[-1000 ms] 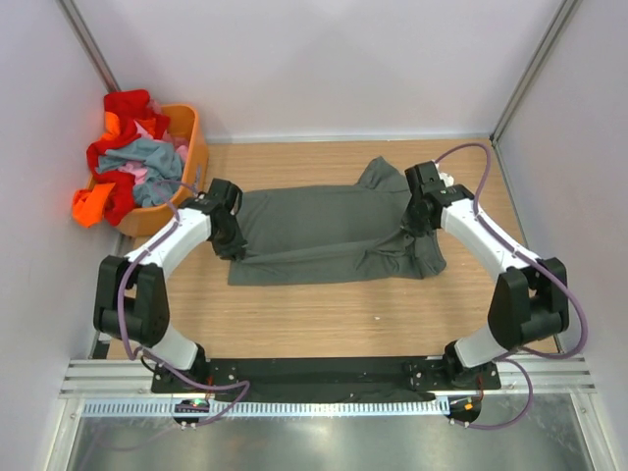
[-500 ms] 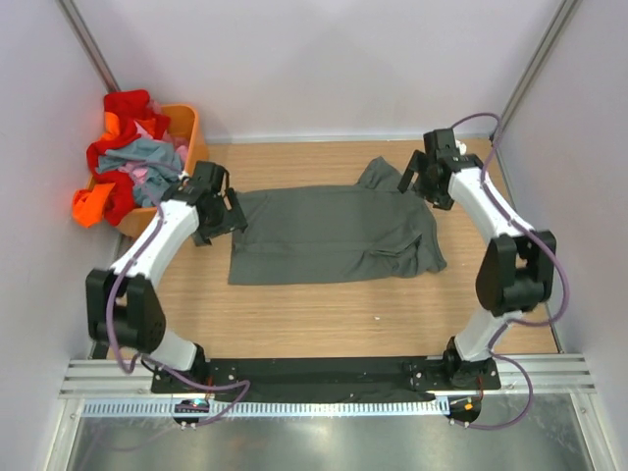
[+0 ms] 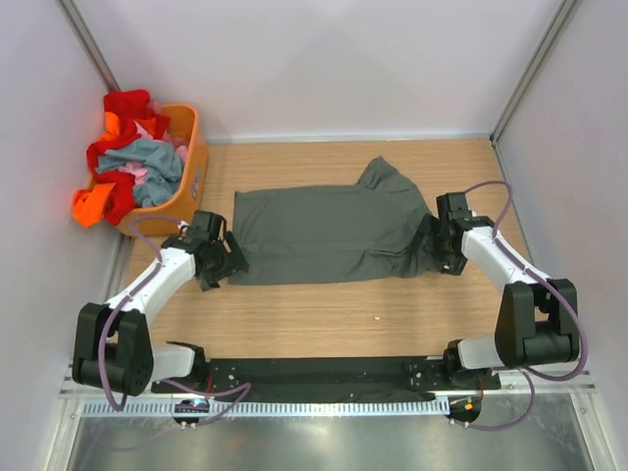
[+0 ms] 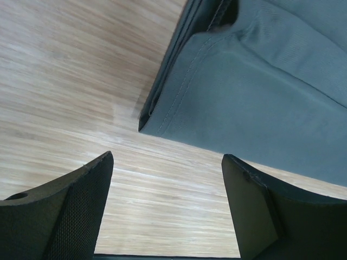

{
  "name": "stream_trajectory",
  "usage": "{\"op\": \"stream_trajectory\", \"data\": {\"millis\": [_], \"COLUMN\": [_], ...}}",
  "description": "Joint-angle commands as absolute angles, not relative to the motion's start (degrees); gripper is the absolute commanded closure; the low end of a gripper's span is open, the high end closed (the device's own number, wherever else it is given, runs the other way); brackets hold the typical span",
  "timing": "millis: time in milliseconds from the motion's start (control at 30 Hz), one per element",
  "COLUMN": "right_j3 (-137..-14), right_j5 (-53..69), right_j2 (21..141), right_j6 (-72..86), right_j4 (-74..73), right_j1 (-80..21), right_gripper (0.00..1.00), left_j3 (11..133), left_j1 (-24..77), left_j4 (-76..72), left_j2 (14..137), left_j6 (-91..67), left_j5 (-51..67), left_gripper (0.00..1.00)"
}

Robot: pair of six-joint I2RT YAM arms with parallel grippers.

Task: Fold and stack the t-shirts
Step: Fold the tshirt

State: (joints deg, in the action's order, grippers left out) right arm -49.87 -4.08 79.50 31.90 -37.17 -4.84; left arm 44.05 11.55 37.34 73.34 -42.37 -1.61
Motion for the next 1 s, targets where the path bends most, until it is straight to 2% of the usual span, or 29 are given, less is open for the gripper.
{"op": "stream_trajectory", "data": {"millis": [0, 267, 433, 533, 667, 833, 967], "right_j3": [-48.3, -44.8, -41.5, -40.0, -36.0, -33.0, -33.7], "right_j5": [-1.9, -3.2, -1.5, -0.8, 6.7, 10.5, 11.2], "right_j2": [79.2, 80.2, 74.1, 71.0, 69.9, 69.1, 70.7], "right_j6": [32.5, 34.1, 35.7, 36.8, 38.8, 41.5, 41.4], "right_j4": [-32.5, -30.1, -28.4, -28.6, -25.2, -21.6, -21.5], "right_j1": [-2.6, -0.7, 6.1, 10.0, 13.1, 14.6, 14.6], "right_gripper": [0.05, 0.06, 0.07, 0.11, 0.18, 0.21, 0.27], "left_j3": [42.2, 39.6, 38.6, 38.2, 37.7, 37.1, 36.8], "left_j1": [11.5, 11.4, 11.5, 11.5, 11.5, 11.4, 11.5], "left_j4": [30.1, 25.4, 25.0, 25.2, 25.8, 25.7, 25.2], "left_j2": [73.3, 76.8, 75.9, 74.2, 72.4, 72.2, 73.0], "left_j6": [-44.9, -45.4, -45.4, -45.3, -45.3, -45.2, -45.0], "left_j5": [-0.4, -2.1, -2.4, -2.9, -4.0, -4.7, -5.5], "left_gripper": [0.18, 0.22, 0.23, 0.25, 0.26, 0.28, 0.28]}}
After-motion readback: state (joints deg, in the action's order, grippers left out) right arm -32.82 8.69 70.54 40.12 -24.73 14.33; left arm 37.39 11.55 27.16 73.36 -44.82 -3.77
